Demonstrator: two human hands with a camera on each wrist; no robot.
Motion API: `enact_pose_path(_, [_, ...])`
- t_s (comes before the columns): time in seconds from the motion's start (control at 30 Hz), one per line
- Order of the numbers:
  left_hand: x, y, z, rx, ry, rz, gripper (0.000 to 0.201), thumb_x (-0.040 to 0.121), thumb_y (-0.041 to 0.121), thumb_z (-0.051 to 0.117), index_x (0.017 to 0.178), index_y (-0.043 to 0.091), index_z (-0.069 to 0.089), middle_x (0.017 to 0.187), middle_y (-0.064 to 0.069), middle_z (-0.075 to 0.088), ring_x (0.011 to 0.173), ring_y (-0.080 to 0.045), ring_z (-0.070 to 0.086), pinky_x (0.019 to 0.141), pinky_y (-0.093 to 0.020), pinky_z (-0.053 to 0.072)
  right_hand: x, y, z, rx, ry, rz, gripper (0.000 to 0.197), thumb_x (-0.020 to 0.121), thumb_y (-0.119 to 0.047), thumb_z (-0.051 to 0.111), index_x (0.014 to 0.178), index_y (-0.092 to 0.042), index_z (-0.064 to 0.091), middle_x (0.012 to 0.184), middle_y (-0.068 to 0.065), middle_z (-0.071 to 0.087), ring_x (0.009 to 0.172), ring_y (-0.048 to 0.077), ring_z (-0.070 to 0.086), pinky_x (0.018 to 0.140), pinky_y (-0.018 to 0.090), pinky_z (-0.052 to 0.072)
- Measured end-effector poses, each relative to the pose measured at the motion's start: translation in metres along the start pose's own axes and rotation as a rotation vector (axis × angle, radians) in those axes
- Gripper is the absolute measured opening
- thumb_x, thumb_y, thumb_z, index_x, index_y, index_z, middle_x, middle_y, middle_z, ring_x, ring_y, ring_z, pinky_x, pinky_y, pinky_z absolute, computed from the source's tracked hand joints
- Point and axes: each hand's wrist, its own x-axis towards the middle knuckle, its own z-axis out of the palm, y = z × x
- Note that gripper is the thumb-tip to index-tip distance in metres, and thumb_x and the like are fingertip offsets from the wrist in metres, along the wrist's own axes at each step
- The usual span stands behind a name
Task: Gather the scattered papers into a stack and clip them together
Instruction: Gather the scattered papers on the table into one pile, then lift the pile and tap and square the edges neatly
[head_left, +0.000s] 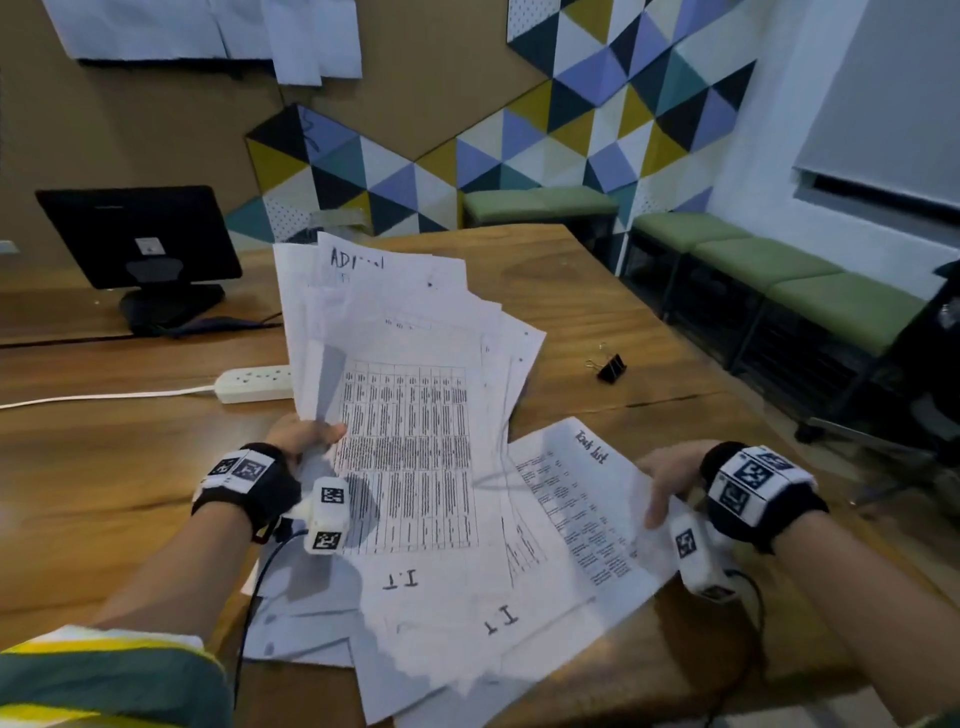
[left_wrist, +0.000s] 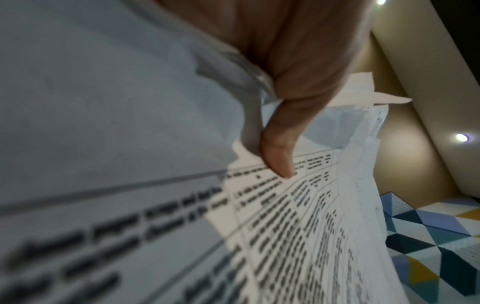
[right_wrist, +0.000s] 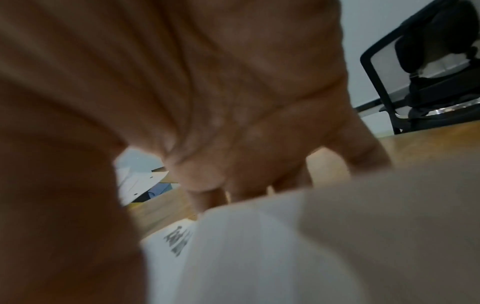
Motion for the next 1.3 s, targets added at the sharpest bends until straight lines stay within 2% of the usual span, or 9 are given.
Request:
enact_pose_path(0.17, [-0.047,0.015,0.015,0.080,-0.092,0.006,0.036,0.082,0.003,0.060,0.117,-0.006,0.053,0.119,-0.025,0.060,0.117,-0.035,0.053,0.100,-0.040,0.039,0.022,-0.008,-0.009,0.252,0.532,-0.157,0.020,0.074,-0.001,0.068,0.090,-0.011,0.061,0.097,0.009,0.063,0.097,0.026,0.058,0.079,0.036,0.048])
enact_pose_path(0.33, [-0.072,0.022,0.033,0.187,-0.189,-0.017,0.015,0.085,0.000,0.056,0.098,-0.005,0.060,0.073,-0.012,0.065,0.067,-0.028,0.054,0.078,-0.027,0.051,0.026,-0.034,-0.002,0.991,0.957,-0.312,0.015,0.076,0.003,0.065,0.080,-0.009,0.059,0.087,0.008,0.062,0.092,0.024,0.055,0.074,0.032,0.048])
enact_pose_path(0.43, [-0.073,0.020,0.040,0.161,-0.159,-0.009,0.020,0.084,-0.003,0.057,0.104,-0.005,0.057,0.081,-0.014,0.062,0.085,-0.031,0.056,0.098,-0.038,0.041,0.024,-0.030,0.012,1.413,0.740,-0.230,0.051,0.084,-0.014,0.064,0.128,-0.001,0.043,0.121,0.016,0.056,0.105,0.031,0.056,0.088,0.041,0.052])
enact_pose_path(0.53, [-0.065,0.017,0.041,0.077,-0.135,0.009,0.019,0.083,0.000,0.059,0.101,-0.006,0.060,0.094,-0.016,0.065,0.097,-0.033,0.059,0.104,-0.041,0.039,0.016,-0.024,0.029,1.581,0.296,-0.231,0.043,0.091,-0.035,0.051,0.122,-0.007,0.043,0.105,0.016,0.058,0.091,0.029,0.058,0.069,0.040,0.054])
enact_pose_path(0.6, [-0.060,0.015,0.044,0.029,-0.125,-0.002,0.033,0.083,0.005,0.061,0.112,-0.010,0.056,0.091,-0.016,0.068,0.104,-0.033,0.061,0.105,-0.043,0.039,0.012,-0.028,0.039,1.546,0.113,-0.291,0.054,0.087,-0.049,0.049,0.121,-0.007,0.049,0.115,0.016,0.059,0.101,0.030,0.057,0.086,0.044,0.048])
enact_pose_path(0.77, [-0.078,0.022,0.061,-0.004,-0.219,0.022,0.019,0.084,0.007,0.059,0.101,-0.001,0.060,0.082,-0.013,0.072,0.083,-0.022,0.065,0.092,-0.036,0.043,0.002,-0.062,0.047,1.310,0.091,-0.405,0.127,0.035,-0.041,0.090,0.141,-0.008,0.029,0.151,0.012,0.031,0.140,0.028,0.027,0.119,0.047,0.012])
enact_pose_path(0.87, [-0.082,0.023,0.063,-0.016,-0.247,0.092,0.058,0.072,0.028,0.073,0.123,0.007,0.055,0.126,-0.011,0.061,0.124,-0.024,0.050,0.109,-0.040,0.028,0.001,-0.070,0.045,1.220,0.128,-0.435,0.108,0.054,-0.029,0.084,0.142,-0.002,0.027,0.154,0.010,0.025,0.143,0.026,0.018,0.117,0.044,0.005])
enact_pose_path(1.03, [-0.111,0.055,0.061,0.073,-0.294,0.280,0.026,0.074,0.024,0.071,0.095,0.017,0.058,0.052,0.006,0.068,0.057,-0.014,0.061,0.076,-0.028,0.053,-0.020,-0.077,0.030,1.235,0.249,-0.675,0.089,0.047,-0.032,0.088,0.123,-0.006,0.052,0.133,0.013,0.055,0.119,0.025,0.053,0.107,0.044,0.037])
enact_pose_path(1.3, [-0.163,0.130,0.075,-0.145,-0.006,1.024,0.031,0.082,0.001,0.060,0.110,0.014,0.056,0.094,0.013,0.062,0.084,0.005,0.062,0.083,-0.017,0.052,-0.101,-0.125,-0.015,1.265,0.985,-1.013,0.024,0.079,-0.002,0.066,0.095,-0.019,0.059,0.091,-0.008,0.062,0.084,-0.006,0.064,0.085,0.018,0.051])
